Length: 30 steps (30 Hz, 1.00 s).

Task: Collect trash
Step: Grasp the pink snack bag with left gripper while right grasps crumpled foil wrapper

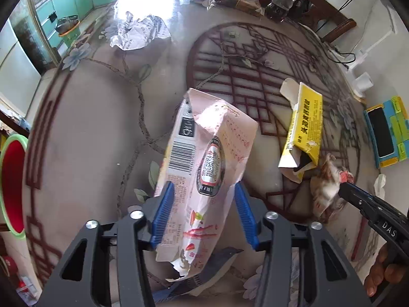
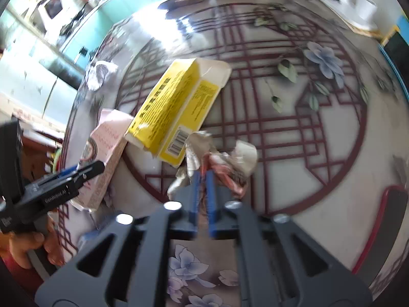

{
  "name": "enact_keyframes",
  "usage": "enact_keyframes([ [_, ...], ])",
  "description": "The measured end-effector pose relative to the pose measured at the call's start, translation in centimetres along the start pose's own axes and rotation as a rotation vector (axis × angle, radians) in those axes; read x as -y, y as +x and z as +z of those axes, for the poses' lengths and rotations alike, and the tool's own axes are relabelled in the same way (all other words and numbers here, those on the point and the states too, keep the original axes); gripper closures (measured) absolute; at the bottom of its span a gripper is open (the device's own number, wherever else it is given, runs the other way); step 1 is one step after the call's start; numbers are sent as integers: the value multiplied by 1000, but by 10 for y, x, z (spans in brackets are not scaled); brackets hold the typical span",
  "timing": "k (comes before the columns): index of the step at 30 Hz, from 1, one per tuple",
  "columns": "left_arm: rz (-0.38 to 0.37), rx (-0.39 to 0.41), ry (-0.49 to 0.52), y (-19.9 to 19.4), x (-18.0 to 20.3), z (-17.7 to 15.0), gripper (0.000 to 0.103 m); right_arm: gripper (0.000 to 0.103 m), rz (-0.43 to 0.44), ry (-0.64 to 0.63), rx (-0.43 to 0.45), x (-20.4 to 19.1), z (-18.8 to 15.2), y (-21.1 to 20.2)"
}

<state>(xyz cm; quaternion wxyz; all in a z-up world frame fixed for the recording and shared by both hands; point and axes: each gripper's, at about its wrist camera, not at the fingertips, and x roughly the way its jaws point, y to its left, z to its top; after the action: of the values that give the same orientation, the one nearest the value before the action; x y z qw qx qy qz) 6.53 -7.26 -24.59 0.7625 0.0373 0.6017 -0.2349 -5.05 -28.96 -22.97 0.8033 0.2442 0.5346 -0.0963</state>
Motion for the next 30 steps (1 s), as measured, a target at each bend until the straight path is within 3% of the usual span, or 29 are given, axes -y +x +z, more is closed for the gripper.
enact_keyframes([
  [1, 6, -6, 7, 1, 0, 0, 75, 46, 2, 16, 8, 2, 1, -2],
  [2, 8, 4, 14, -1, 1, -1, 76, 40, -5, 32, 26, 5, 1, -5],
  [7, -24, 54, 13, -26, 2, 0, 78, 33, -69, 40, 20, 13, 4, 5],
  [11, -33, 95, 22, -48, 1, 1, 78, 33, -52, 49, 6, 12, 5, 15],
  [13, -34, 109, 18, -56, -3, 2, 78, 37, -56, 12, -1, 4, 5, 17],
  [15, -39, 117, 12, -63, -8, 0, 78, 49, -41, -12, -29, -3, 3, 22],
  [16, -40, 121, 12, -64, -9, 0, 78, 59, -28, -16, -43, -7, 1, 23],
  [17, -38, 127, 13, -66, -11, -1, 78, 63, -20, -29, -56, -12, 0, 26],
  [22, -40, 110, 7, -65, -24, -7, 79, 68, -31, -67, -48, -30, -5, 23],
  [30, -65, 128, 0, -79, -43, -17, 80, 68, -42, -51, 37, -44, -7, -11],
])
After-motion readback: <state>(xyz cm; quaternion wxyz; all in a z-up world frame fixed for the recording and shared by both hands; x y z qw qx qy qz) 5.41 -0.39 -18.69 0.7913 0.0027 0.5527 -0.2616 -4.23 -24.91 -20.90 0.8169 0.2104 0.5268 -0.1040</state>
